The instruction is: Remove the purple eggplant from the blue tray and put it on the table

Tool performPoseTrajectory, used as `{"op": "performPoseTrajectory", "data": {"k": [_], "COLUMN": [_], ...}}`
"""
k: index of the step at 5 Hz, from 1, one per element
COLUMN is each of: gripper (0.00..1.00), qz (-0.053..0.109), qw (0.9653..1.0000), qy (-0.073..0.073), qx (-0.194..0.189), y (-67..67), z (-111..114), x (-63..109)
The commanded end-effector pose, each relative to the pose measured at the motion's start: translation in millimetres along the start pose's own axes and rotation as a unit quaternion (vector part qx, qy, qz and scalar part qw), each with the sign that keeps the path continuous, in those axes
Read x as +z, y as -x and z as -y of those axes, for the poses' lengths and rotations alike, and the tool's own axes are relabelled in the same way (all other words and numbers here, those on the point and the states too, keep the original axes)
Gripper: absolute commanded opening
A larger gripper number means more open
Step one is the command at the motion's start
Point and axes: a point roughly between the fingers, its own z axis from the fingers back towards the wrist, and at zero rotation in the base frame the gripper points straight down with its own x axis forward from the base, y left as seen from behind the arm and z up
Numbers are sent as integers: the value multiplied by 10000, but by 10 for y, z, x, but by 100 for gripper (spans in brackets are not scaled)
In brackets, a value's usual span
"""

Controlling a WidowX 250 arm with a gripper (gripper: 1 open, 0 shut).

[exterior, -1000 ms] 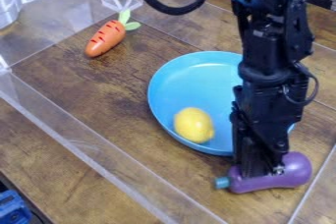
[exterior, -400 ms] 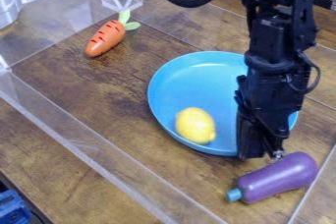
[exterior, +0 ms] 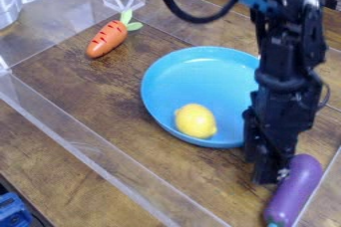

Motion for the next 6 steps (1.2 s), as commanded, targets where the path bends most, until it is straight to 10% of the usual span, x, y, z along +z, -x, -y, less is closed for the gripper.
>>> {"op": "performPoseTrajectory", "data": {"k": [1, 6], "gripper": [100, 100], "qz": [206, 328], "qw": [9995, 9988], "qy": [-21, 98], "qx": [-247, -347], "y": [-87, -102], "z": [28, -17], "x": [35, -127]}}
